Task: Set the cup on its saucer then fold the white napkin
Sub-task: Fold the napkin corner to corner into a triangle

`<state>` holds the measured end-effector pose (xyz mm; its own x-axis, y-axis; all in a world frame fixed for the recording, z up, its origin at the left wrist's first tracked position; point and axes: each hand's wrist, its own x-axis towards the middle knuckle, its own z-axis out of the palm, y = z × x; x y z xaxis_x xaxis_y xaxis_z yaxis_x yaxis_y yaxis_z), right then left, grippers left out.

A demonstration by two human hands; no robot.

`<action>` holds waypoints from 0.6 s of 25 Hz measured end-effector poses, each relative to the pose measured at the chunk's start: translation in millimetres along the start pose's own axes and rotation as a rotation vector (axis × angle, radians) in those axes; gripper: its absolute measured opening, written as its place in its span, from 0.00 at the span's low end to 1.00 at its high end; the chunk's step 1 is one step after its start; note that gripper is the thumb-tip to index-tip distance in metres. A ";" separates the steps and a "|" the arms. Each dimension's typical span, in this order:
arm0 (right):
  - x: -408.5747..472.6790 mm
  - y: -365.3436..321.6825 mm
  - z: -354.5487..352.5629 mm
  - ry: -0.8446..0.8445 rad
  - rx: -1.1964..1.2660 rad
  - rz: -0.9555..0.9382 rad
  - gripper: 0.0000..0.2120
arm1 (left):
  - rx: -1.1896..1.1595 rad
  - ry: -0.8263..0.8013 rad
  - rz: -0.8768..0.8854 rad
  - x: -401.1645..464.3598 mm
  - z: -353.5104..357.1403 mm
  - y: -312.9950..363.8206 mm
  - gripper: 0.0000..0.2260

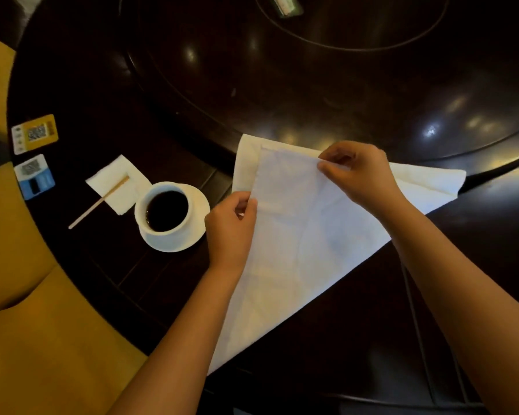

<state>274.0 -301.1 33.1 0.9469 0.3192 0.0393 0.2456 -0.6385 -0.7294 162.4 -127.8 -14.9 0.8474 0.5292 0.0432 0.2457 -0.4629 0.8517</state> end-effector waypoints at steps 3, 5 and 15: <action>26.7 -6.5 19.1 0.047 -0.028 0.006 0.06 | 0.048 0.070 0.022 23.4 7.5 -5.2 0.06; 39.2 -5.5 29.8 0.061 -0.040 0.023 0.06 | 0.068 0.083 -0.003 33.6 13.7 -11.6 0.07; 27.0 1.3 46.7 0.280 -0.217 -0.322 0.14 | 0.406 0.029 0.102 -31.8 36.4 -16.6 0.27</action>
<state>290.3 -260.7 1.4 0.8276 0.3428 0.4444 0.5452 -0.6793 -0.4912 148.5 -162.8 -49.5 0.8649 0.4831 0.1361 0.3317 -0.7537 0.5674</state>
